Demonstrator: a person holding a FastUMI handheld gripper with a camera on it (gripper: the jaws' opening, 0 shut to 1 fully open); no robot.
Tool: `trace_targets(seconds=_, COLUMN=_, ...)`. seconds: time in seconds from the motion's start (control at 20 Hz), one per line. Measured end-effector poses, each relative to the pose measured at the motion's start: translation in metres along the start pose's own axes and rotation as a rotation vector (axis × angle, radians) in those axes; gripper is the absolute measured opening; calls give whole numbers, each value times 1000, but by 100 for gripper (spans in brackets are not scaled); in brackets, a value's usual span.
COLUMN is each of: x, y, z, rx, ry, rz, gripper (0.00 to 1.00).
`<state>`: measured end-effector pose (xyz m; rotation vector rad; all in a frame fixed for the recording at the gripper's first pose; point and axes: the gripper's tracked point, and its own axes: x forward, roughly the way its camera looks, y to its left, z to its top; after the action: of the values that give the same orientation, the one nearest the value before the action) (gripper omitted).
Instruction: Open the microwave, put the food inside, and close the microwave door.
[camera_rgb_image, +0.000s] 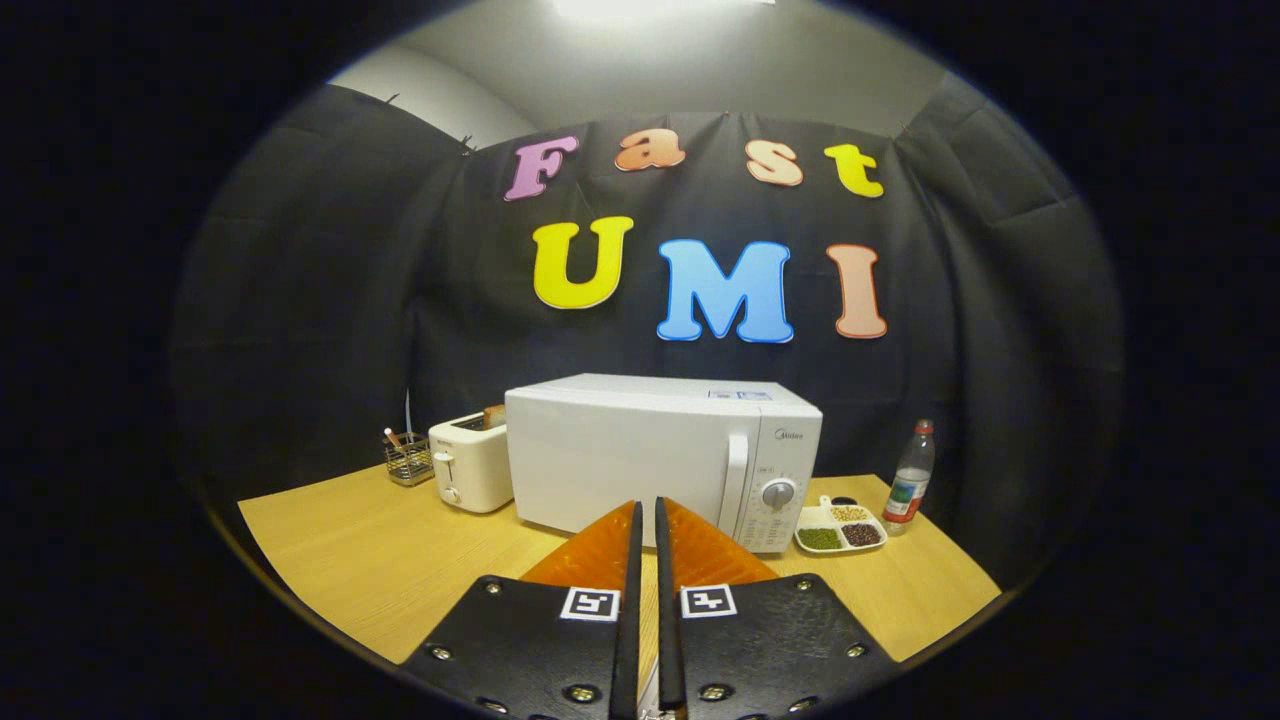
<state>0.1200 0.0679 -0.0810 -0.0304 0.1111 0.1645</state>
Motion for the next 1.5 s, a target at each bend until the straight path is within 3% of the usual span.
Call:
trace_targets(seconds=0.25, x=-78, y=16, z=49, rx=64, ry=14, rz=104, gripper=8)
trace_targets(seconds=0.55, x=-134, y=-18, z=43, rx=-21, ry=-24, rz=-22, gripper=8)
trace_targets(seconds=0.8, x=-162, y=-25, z=69, rx=60, ry=-103, rz=-8, gripper=10)
trace_targets(seconds=0.9, x=-171, y=-22, z=73, rx=83, ry=-125, rz=0, gripper=24)
trace_targets(seconds=0.95, x=-171, y=-20, z=71, rx=79, ry=-113, rz=-1, gripper=51)
trace_targets(seconds=1.0, x=-174, y=-17, z=67, rx=57, ry=-101, rz=5, gripper=65)
trace_targets(seconds=1.05, x=-175, y=-13, z=67, rx=32, ry=-98, rz=6, gripper=90)
trace_targets(seconds=1.1, x=-175, y=-15, z=66, rx=10, ry=-97, rz=-11, gripper=98)
trace_targets(seconds=1.3, x=-169, y=-24, z=62, rx=-21, ry=-95, rz=-86, gripper=95)
trace_targets(seconds=1.5, x=-159, y=-27, z=53, rx=-39, ry=-69, rz=-101, gripper=95)
